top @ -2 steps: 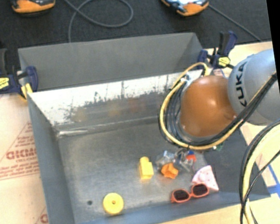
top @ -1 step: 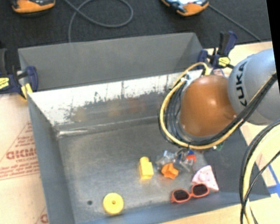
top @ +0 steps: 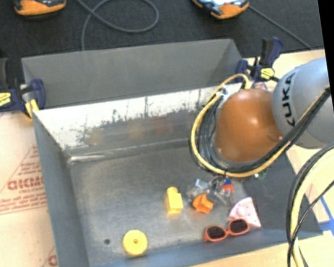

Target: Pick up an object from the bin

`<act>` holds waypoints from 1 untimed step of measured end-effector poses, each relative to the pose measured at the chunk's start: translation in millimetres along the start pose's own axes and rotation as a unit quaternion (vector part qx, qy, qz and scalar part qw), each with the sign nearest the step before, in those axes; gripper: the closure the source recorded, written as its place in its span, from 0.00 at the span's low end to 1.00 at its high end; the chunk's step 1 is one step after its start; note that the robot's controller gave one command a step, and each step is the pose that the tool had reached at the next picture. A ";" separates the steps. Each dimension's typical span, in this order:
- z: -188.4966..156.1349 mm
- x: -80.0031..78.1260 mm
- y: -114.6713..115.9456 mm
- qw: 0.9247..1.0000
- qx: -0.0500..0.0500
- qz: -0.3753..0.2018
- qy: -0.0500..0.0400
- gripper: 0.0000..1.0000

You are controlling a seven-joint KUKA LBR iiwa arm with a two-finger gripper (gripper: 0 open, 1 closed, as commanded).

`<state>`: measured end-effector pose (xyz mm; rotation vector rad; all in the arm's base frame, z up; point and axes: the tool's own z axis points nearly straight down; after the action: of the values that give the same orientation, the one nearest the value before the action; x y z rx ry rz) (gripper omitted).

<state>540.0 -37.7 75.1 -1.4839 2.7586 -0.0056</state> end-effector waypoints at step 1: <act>-2.2 -0.1 0.2 1.000 -0.001 0.000 0.000 1.00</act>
Offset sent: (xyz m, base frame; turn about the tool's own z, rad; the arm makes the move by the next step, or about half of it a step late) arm -0.0001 -0.0001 0.0290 0.0000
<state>539.8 -37.6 77.3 -1.4841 2.7597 -0.0041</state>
